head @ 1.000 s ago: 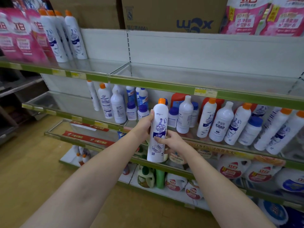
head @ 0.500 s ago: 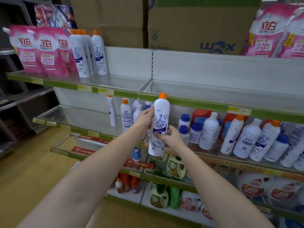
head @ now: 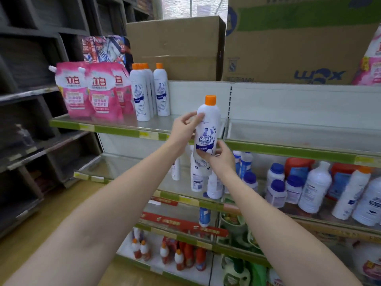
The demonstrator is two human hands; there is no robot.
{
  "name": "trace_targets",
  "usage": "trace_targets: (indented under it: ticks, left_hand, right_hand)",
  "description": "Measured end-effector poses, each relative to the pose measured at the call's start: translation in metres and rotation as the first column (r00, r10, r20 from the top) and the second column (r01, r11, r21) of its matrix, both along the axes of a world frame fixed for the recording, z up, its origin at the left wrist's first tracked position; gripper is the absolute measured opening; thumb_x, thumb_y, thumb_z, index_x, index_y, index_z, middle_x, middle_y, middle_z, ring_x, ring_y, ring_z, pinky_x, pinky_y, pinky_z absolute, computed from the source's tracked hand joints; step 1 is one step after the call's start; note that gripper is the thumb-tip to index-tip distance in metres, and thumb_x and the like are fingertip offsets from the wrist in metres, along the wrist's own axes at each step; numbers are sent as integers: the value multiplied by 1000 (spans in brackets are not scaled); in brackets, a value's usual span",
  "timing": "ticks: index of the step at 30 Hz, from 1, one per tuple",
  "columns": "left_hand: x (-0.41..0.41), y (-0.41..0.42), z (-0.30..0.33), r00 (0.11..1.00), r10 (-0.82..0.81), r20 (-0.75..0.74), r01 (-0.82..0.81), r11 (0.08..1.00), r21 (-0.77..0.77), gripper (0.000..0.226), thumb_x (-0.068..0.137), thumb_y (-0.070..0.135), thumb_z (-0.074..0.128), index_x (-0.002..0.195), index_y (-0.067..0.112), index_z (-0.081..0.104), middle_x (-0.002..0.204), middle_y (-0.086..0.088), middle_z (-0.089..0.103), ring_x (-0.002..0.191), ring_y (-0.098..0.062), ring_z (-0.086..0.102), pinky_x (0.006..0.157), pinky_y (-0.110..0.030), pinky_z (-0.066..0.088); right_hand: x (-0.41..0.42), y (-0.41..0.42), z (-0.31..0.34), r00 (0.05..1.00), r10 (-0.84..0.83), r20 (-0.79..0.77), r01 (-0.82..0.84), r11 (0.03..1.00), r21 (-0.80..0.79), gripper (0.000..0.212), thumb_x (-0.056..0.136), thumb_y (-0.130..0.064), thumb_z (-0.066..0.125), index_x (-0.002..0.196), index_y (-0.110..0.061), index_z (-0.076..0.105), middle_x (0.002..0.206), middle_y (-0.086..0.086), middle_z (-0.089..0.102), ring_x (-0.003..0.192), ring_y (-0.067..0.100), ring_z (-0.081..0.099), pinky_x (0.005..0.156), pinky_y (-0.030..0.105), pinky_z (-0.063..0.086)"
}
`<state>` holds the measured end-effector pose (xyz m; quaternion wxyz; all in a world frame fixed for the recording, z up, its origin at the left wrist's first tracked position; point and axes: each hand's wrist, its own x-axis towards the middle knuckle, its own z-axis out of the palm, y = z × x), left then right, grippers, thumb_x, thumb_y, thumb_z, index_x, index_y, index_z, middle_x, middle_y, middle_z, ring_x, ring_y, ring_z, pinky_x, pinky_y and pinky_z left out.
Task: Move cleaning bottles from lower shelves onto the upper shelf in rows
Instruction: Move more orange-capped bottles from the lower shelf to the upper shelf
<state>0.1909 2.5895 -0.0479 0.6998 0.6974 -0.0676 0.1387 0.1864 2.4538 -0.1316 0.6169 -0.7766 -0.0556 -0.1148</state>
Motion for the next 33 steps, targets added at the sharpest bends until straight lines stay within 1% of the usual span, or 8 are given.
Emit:
trace_targets:
  ticks: [4, 9, 13, 19, 22, 25, 29, 33]
  left_hand:
    - [23, 37, 32, 993, -47, 109, 41, 998, 51, 38, 91, 23, 73, 127, 10, 65, 107, -20, 71, 87, -22, 74, 71, -38, 62]
    - [57, 67, 61, 975, 42, 219, -65, 993, 100, 33, 95, 24, 68, 125, 10, 64, 101, -11, 73, 87, -20, 75, 65, -32, 60]
    - [92, 93, 78, 964, 79, 254, -141, 962, 233, 38, 96, 30, 67, 130, 17, 57, 107, -19, 68, 93, -24, 73, 76, -43, 63]
    - [143, 123, 103, 963, 116, 243, -234, 809, 540, 65, 99, 19, 62, 150, 43, 30, 81, -13, 55, 76, -23, 63, 77, -40, 62]
    - [163, 131, 103, 960, 178, 219, -274, 771, 575, 65, 97, 18, 64, 150, 38, 33, 104, -5, 53, 91, -29, 68, 80, -41, 62]
    - [183, 139, 102, 941, 236, 244, -337, 737, 585, 67, 92, 22, 72, 149, 30, 37, 116, -4, 53, 86, -20, 64, 67, -20, 57]
    - [209, 148, 99, 900, 342, 271, -436, 710, 552, 65, 86, 27, 78, 141, 22, 43, 113, -13, 60, 97, -27, 65, 81, -42, 59]
    - [235, 162, 100, 851, 414, 323, -521, 579, 628, 60, 79, 25, 85, 127, 11, 51, 114, -6, 56, 103, -24, 58, 86, -41, 54]
  right_hand:
    - [20, 36, 30, 994, -58, 88, 48, 993, 105, 38, 73, -44, 87, 97, -30, 61, 85, -13, 72, 80, 9, 69, 69, 34, 56]
    - [64, 73, 57, 989, -17, 150, -6, 988, 156, 34, 74, -40, 88, 91, -36, 59, 83, -15, 71, 77, 5, 68, 68, 29, 56]
    - [109, 95, 70, 984, 27, 174, -57, 984, 170, 38, 74, -38, 88, 98, -30, 60, 84, -13, 70, 77, 7, 68, 68, 29, 56]
    - [173, 124, 69, 988, 92, 121, -108, 985, 134, 35, 75, -41, 86, 91, -30, 58, 83, -13, 70, 79, 15, 69, 74, 40, 58]
    - [201, 137, 60, 990, 101, 103, -110, 991, 82, 36, 75, -43, 85, 90, -29, 56, 84, -11, 70, 79, 19, 69, 73, 42, 56]
    - [226, 151, 54, 990, 96, 106, -98, 995, 6, 39, 75, -47, 83, 93, -28, 55, 91, -7, 71, 83, 21, 68, 71, 40, 54]
    - [256, 173, 57, 979, 161, 122, -144, 980, -139, 40, 80, -44, 80, 99, -24, 51, 100, -2, 69, 89, 24, 65, 67, 36, 49]
    - [286, 195, 65, 973, 225, 59, -205, 950, -234, 49, 82, -38, 81, 102, -20, 41, 113, 9, 60, 95, 30, 58, 73, 40, 50]
